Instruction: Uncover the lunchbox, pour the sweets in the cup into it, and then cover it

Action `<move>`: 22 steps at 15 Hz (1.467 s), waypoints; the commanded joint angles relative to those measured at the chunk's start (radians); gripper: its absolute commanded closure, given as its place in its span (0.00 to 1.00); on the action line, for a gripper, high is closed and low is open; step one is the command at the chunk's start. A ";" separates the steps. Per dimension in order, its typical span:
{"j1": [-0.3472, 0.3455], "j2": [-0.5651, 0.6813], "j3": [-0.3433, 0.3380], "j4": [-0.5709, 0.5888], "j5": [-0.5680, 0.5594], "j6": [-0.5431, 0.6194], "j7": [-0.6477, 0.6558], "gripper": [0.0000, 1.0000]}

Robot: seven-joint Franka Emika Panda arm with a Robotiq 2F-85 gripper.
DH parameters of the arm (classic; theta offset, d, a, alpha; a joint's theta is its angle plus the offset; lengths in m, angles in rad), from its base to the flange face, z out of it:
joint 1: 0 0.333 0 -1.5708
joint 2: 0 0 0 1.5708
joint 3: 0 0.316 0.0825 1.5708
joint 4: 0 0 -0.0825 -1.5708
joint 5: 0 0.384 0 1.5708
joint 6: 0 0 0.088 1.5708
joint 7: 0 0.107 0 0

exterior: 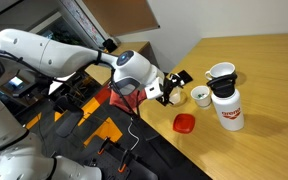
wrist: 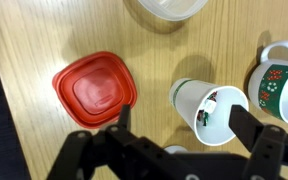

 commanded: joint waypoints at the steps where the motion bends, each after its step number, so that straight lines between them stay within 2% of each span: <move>1: 0.035 0.086 -0.042 0.093 -0.039 -0.037 0.116 0.00; 9: 0.044 0.260 -0.068 0.276 -0.121 -0.079 0.279 0.00; 16: 0.055 0.345 -0.107 0.378 -0.177 -0.136 0.386 0.00; 17: 0.055 0.353 -0.110 0.387 -0.185 -0.146 0.396 0.25; 18: 0.056 0.358 -0.112 0.394 -0.193 -0.152 0.407 0.28; 22: 0.051 0.363 -0.108 0.404 -0.205 -0.156 0.422 0.59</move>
